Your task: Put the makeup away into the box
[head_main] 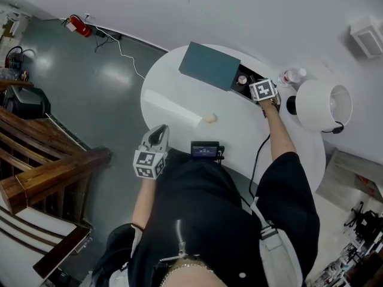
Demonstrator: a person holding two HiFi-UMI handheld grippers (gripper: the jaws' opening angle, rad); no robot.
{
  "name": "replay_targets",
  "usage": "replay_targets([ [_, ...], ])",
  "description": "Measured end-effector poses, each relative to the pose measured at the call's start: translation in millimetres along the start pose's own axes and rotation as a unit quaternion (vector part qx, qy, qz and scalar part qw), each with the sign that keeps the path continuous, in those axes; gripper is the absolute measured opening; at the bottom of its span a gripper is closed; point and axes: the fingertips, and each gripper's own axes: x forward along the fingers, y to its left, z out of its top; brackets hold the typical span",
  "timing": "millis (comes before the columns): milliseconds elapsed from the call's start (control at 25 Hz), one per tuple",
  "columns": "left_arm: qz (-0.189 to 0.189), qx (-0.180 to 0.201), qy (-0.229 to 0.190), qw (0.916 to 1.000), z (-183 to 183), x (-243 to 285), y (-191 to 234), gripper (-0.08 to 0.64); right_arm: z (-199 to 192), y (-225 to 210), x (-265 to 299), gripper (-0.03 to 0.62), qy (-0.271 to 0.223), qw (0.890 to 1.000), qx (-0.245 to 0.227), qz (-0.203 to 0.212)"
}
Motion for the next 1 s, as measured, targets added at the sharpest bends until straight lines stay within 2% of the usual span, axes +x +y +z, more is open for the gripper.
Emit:
replay_targets([
  [160,0.008,-0.003,0.004,1.0000,-2,-3,7,0.015,-1,9,11,0.087,0.010,1.000,0.007,0.019],
  [280,0.011,-0.004,0.003,0.9999,-1,-2,10,0.014,1,2,15,0.087,0.011,1.000,-0.002,0.000],
  [440,0.009,-0.005,0.002,0.9999,-1,1,7,0.014,1,0,17,0.089,0.014,1.000,-0.003,-0.001],
  [480,0.009,-0.005,0.001,1.0000,0,1,6,0.015,1,-1,17,0.096,0.012,1.000,-0.001,-0.002],
  [520,0.008,-0.004,0.000,1.0000,1,2,6,0.015,0,-1,16,0.137,0.008,1.000,0.002,-0.002],
  [640,0.005,-0.002,-0.002,1.0000,3,1,6,0.015,4,5,5,0.163,-0.017,1.000,0.011,0.003],
  [760,0.002,0.000,-0.004,1.0000,3,0,5,0.015,16,6,-14,0.164,-0.062,0.998,-0.002,-0.012],
  [1000,-0.006,0.004,-0.012,0.9999,5,-2,-2,0.015,20,29,-46,0.166,-0.106,0.994,-0.017,0.005],
])
